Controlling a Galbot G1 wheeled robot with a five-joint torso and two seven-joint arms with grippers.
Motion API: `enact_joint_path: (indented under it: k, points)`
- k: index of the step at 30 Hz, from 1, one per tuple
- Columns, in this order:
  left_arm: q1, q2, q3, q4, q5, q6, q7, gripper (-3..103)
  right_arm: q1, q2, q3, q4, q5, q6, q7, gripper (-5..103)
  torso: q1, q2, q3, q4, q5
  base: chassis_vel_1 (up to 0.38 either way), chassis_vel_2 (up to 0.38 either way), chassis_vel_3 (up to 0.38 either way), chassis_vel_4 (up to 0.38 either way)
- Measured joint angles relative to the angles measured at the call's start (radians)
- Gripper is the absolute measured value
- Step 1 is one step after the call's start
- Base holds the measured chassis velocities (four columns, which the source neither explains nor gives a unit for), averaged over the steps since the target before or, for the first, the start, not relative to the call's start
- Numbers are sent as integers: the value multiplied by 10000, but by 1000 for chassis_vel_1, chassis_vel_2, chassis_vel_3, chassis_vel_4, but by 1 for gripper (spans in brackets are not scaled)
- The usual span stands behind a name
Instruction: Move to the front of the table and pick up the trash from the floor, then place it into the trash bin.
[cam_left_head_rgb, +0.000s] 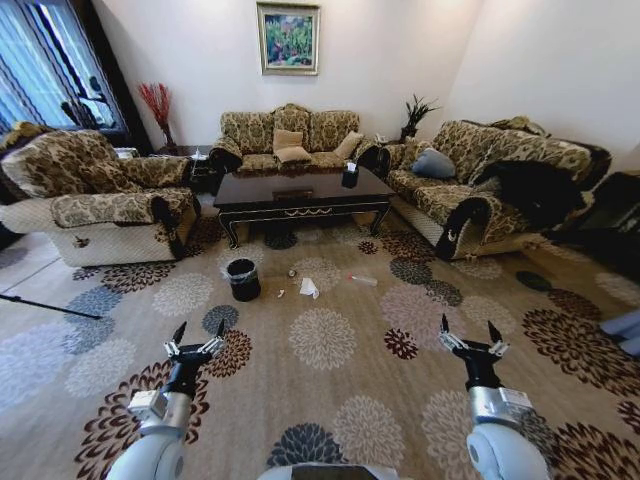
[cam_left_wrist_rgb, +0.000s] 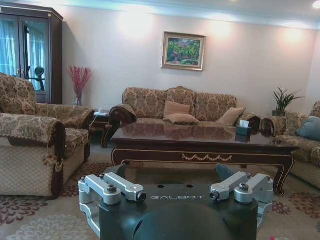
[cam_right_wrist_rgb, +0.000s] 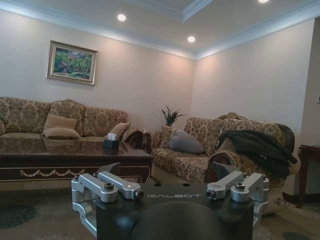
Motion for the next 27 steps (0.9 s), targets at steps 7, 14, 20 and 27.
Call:
enact_joint_path:
  k: [7,14,20,27]
  points:
    - [72,0,94,-97,-447,-18,26,100,-33,-7,100,10,10,0,20,100,-133,-307,-170,0,0,0,0,0,0]
    - [63,11,-81,-26,209,-430,134,100,-91,45,118,92,7,0,50,100,-276,-621,-344,3,0,0,0,0,0]
    - [126,54,-130,-33,277,-482,140,100,-108,101,148,124,-5,7,74,100,-374,-832,-460,-2,0,0,0,0,0]
    - [116,102,-157,-65,267,-420,139,100,-112,121,198,150,0,16,90,100,-517,-1142,-624,0,0,0,0,0,0]
